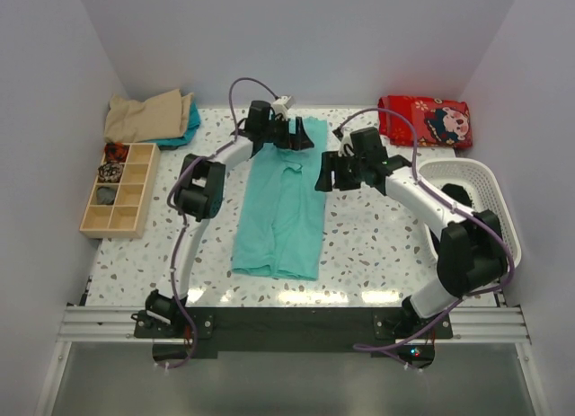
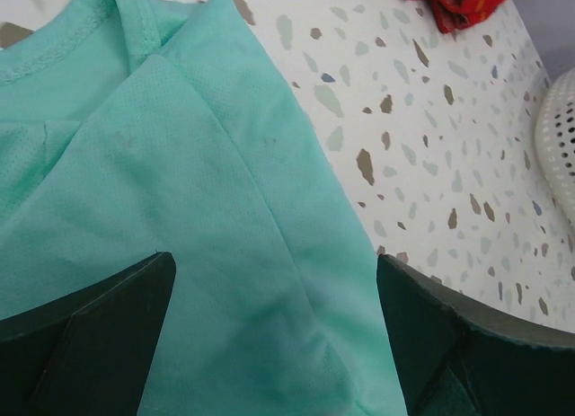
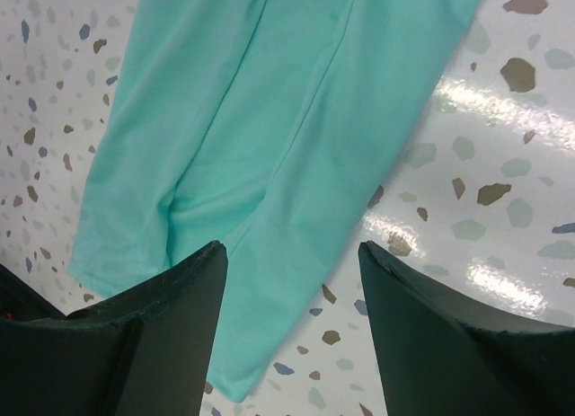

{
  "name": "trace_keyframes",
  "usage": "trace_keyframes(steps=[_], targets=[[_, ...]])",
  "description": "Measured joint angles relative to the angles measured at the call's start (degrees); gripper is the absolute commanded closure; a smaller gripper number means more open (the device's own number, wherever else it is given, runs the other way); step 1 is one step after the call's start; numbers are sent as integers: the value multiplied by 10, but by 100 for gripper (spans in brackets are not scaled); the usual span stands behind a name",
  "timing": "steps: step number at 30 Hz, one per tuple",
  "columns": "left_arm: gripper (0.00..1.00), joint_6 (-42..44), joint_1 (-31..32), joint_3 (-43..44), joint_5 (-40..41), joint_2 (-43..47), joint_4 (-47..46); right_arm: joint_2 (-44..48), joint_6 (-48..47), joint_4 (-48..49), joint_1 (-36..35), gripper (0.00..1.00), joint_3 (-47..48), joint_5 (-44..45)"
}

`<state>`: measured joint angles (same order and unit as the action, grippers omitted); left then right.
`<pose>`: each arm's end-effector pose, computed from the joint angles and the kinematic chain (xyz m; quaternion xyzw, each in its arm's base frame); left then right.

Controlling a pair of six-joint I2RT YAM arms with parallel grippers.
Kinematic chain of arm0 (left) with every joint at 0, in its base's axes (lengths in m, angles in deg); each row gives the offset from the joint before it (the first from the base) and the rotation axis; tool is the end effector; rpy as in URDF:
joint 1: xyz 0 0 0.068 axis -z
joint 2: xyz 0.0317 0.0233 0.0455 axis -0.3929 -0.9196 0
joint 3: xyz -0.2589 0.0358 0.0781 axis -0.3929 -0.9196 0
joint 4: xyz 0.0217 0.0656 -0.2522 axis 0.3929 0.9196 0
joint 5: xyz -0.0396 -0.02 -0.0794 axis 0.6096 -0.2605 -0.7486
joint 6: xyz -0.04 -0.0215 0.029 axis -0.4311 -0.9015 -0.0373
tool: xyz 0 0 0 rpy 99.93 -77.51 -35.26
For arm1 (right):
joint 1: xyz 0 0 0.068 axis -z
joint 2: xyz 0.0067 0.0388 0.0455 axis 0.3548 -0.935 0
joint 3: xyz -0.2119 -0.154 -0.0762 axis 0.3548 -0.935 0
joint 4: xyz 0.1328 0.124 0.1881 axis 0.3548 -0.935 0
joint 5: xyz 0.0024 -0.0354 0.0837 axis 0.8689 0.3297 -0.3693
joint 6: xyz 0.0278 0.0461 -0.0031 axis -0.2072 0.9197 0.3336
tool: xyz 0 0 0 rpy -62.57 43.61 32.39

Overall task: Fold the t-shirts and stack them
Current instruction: Rotate the tshirt 90 degrees, then grab the bottom of the folded rectangular tshirt with both arms

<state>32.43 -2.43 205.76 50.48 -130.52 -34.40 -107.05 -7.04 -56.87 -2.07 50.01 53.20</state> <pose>0.5309 -0.2232 0.1351 0.1538 0.8190 -0.4237 0.3551 0.3154 0.1434 0.2614 -0.0992 0.9132 0.2467 0.3089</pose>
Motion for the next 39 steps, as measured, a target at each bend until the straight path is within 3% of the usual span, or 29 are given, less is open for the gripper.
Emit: trace_keyframes(steps=[5,10,25,39], targets=[[0,14,-25,28,49,-3,38,0,2,-2,-29,35,-21,-5],[0,14,-49,10,47,2,17,0,6,-3,-43,35,-48,-9],[0,15,-21,-141,-4,132,-30,-7,17,7,-44,35,-52,-19],[0,14,-23,-280,-8,160,-85,-9,14,7,-45,35,-62,-19]])
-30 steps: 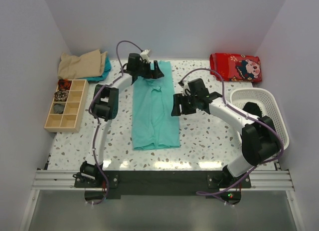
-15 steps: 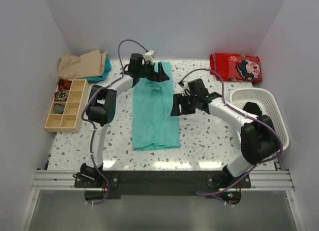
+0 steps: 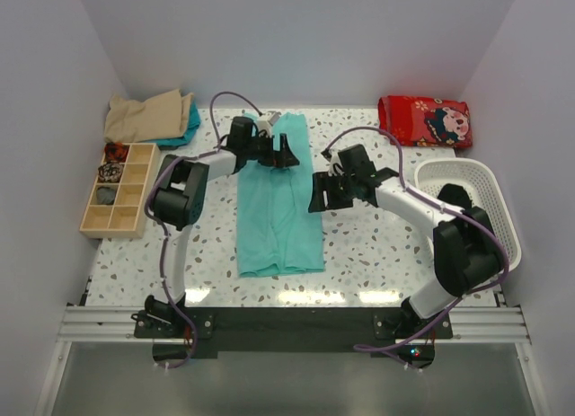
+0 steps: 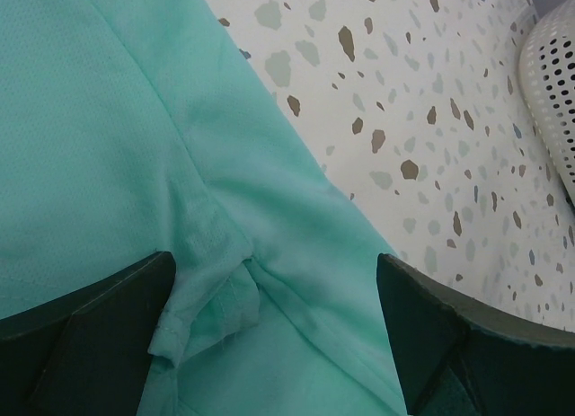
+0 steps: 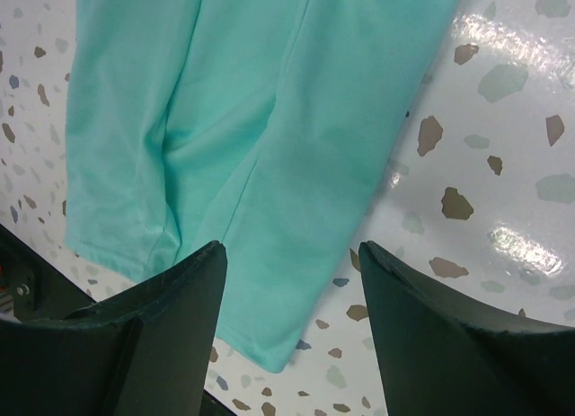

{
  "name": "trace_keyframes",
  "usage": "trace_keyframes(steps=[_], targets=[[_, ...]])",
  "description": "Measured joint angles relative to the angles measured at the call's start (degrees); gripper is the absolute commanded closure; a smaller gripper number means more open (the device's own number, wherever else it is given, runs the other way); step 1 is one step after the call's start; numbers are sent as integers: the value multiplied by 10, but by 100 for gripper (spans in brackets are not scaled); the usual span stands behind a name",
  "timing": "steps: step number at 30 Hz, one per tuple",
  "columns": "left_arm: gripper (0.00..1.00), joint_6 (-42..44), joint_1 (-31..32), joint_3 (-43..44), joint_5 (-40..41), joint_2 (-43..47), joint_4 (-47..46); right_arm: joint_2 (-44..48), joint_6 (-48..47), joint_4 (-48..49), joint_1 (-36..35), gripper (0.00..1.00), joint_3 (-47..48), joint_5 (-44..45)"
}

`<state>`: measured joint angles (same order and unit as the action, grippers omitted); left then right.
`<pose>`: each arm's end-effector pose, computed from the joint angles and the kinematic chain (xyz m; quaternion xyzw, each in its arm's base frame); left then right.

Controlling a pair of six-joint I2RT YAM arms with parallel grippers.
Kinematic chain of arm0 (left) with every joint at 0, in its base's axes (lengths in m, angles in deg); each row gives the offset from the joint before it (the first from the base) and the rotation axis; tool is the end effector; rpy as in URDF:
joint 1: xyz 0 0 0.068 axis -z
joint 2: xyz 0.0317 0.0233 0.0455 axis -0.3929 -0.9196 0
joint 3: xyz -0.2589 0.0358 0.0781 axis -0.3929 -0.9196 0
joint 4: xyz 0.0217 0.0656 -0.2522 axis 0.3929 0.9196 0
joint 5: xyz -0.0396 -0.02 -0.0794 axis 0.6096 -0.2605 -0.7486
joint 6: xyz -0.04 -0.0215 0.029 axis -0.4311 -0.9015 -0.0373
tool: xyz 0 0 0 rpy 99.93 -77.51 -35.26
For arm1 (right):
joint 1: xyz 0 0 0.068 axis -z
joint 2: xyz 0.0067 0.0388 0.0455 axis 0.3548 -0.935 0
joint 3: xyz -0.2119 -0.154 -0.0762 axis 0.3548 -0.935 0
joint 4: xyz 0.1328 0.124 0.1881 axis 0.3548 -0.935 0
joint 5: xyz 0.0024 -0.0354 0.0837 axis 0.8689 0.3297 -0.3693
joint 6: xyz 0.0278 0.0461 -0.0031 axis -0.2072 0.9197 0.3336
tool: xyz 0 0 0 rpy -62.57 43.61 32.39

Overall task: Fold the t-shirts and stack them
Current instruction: Grab the bottom of the folded rectangular tshirt with both arms

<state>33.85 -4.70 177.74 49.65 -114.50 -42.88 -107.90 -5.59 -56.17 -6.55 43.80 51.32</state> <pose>0.4720 -0.1800 0.1370 0.1425 0.8325 -0.4135 0.3400 0.2921 0.1631 0.2234 -0.1228 0.9274 0.2587 0.2406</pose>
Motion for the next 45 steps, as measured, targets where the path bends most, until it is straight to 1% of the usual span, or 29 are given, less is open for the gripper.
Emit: trace_keyframes(steps=[5,8,11,13,18,19,23,26,30,32,35,37,39,45], targets=[[0,-3,1,-71,5,44,-17,0,0,0,0,35,-8,0],[0,-5,3,-94,16,62,-19,0,0,0,0,35,-13,0],[0,-6,5,-124,38,97,-15,5,0,1,0,34,-27,0],[0,-4,9,-152,66,138,-10,15,1,-1,0,34,-46,3],[0,-5,37,-234,158,304,10,62,7,-10,0,35,-95,17],[0,-8,45,-262,177,345,5,73,9,-10,0,34,-105,18],[0,-38,79,-410,239,513,1,118,25,-8,0,34,-153,19],[0,-76,112,-533,280,608,16,159,38,-9,0,35,-194,17],[0,-127,148,-677,294,724,68,235,53,-6,0,34,-246,10],[0,-150,151,-720,295,781,87,263,62,-1,-1,35,-262,2],[0,-171,154,-762,294,859,98,278,72,17,-4,35,-279,-4],[0,-181,155,-779,288,890,96,280,79,27,-7,35,-290,-8],[0,-188,155,-791,281,902,93,281,87,32,-9,35,-298,-11],[0,-210,163,-807,263,890,92,279,100,39,-16,37,-300,-13]])
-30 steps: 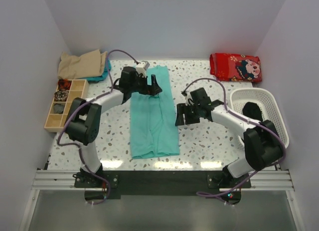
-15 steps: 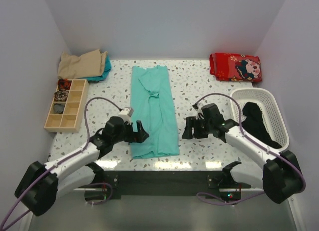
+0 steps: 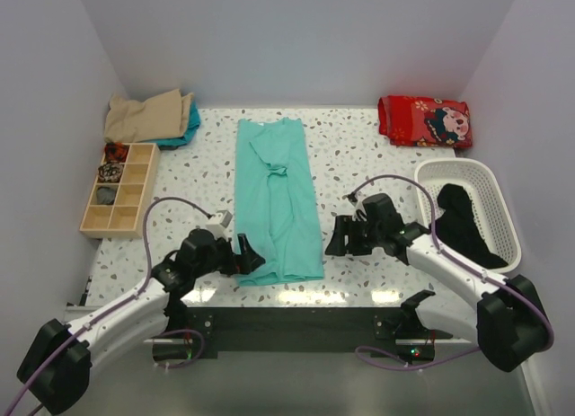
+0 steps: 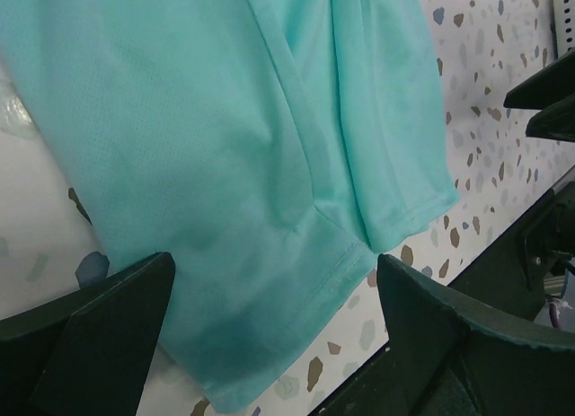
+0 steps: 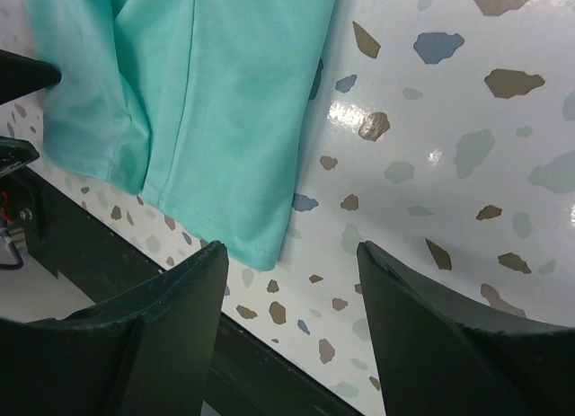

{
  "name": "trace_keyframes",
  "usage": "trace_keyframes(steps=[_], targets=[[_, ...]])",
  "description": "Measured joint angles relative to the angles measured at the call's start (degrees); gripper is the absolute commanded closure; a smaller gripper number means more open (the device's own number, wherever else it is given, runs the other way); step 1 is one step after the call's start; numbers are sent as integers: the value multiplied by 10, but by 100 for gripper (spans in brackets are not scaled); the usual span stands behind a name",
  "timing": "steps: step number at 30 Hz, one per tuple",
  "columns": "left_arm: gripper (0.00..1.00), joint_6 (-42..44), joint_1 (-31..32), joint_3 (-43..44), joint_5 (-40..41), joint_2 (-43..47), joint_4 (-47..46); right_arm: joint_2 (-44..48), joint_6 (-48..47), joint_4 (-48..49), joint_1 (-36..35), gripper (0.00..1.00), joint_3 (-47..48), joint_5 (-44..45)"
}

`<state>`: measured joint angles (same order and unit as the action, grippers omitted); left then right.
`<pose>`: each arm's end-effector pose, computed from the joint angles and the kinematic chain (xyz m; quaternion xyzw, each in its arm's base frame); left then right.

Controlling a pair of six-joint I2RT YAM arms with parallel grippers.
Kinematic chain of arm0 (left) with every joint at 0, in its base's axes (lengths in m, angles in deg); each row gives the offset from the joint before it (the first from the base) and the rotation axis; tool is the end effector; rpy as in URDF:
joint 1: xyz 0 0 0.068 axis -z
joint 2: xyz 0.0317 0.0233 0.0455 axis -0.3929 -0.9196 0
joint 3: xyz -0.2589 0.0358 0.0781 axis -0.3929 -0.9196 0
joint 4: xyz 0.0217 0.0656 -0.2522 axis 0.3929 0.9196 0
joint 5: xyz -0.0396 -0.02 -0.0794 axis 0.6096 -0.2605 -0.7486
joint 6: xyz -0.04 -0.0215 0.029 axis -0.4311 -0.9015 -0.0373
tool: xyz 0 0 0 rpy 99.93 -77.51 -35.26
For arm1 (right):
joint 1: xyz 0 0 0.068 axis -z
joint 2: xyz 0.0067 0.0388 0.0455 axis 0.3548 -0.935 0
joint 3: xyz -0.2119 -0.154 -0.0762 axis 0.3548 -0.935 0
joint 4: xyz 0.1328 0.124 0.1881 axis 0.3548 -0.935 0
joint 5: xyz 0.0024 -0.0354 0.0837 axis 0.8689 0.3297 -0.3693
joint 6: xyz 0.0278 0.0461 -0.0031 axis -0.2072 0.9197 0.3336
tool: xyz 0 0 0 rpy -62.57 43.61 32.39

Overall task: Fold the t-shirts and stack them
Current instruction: Grab the bottom of the folded rectangular tshirt with both arms

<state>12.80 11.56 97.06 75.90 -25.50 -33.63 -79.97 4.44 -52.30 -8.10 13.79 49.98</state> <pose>0.1232 -0.0935 0.1475 -0.0032 0.8772 -0.3559 0.3223 0.1782 0.1115 0.1886 -0.0601 0.9270 0.2972 0.2206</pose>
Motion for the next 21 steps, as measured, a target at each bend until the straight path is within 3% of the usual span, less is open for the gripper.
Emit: trace_keyframes(steps=[8,15,21], targets=[[0,-43,42,0,28,23,64,-9,26,-6,-23,37,-20,0],[0,-108,126,28,115,45,151,-28,42,-10,-52,37,-29,0],[0,-120,134,88,185,47,243,-60,42,-3,-57,38,-29,0]])
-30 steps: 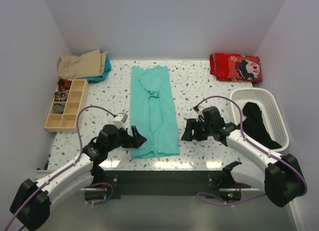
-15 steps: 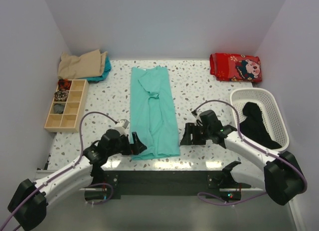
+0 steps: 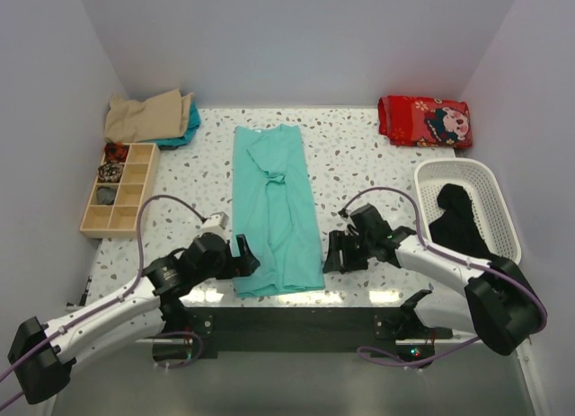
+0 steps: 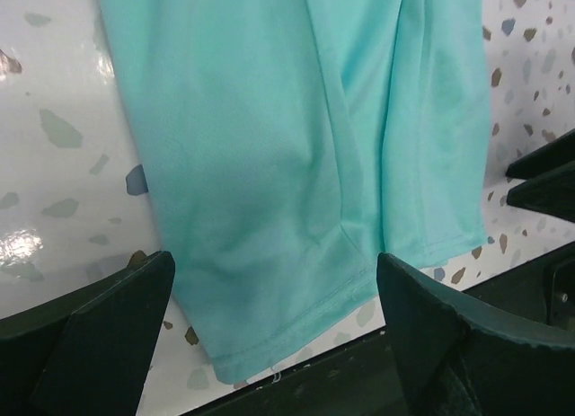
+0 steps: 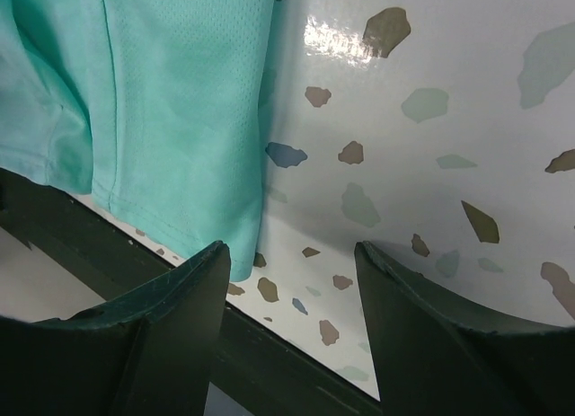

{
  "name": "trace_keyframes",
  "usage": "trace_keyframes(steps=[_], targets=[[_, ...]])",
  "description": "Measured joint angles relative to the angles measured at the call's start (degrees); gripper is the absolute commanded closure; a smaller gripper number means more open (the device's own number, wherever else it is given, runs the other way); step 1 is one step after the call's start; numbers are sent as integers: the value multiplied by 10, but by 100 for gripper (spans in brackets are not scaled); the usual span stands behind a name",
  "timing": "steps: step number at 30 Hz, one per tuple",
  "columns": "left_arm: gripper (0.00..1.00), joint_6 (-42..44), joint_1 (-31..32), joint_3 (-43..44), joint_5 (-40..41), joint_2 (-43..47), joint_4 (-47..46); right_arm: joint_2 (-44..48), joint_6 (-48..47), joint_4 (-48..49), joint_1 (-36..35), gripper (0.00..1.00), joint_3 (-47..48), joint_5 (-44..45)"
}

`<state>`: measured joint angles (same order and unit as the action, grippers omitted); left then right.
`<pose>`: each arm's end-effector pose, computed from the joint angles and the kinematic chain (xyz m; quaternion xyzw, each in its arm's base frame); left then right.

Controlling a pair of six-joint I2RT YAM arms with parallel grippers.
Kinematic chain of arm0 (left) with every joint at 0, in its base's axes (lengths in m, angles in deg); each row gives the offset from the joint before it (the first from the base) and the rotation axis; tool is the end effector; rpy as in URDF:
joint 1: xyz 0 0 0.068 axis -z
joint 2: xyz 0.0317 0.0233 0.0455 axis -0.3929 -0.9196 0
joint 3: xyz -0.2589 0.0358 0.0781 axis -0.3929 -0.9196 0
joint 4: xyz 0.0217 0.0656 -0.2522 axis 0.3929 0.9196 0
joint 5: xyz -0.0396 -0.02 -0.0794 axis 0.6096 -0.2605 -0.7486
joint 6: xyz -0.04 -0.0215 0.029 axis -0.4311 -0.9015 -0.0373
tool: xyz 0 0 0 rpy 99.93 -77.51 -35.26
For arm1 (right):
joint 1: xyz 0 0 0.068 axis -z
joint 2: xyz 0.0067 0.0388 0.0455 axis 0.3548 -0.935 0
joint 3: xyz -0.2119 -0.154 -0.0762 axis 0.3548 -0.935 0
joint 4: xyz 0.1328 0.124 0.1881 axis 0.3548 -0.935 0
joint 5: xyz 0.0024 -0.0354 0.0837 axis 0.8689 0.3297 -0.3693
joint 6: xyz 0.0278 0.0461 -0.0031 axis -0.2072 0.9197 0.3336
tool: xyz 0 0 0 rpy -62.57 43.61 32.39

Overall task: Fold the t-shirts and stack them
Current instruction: Grab the bottom of the folded rectangular tshirt with both arms

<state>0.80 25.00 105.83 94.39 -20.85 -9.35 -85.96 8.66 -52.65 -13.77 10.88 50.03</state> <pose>0.0978 -0.1021 0.1723 -0.0648 0.9170 -0.2613 0.2942 0.1632 0.1264 0.1535 -0.0594 0.9506 0.2761 0.1290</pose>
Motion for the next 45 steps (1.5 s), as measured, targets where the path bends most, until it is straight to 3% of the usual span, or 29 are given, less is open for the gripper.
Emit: trace_keyframes(steps=[5,18,29,40,44,45], targets=[[0,0,0,53,45,-13,27,0,-5,5,-3,37,4,-1],[0,-47,11,34,36,-37,79,-10,-6,-11,-22,39,40,-11],[0,-97,89,26,21,-87,77,-18,9,-31,-52,42,21,-14],[25,-131,146,27,6,-112,45,-41,61,24,-85,46,2,-43],[31,-145,151,20,0,-103,48,-60,73,43,-104,56,6,-48],[33,-150,153,18,0,-100,48,-63,75,48,-107,63,6,-48]])
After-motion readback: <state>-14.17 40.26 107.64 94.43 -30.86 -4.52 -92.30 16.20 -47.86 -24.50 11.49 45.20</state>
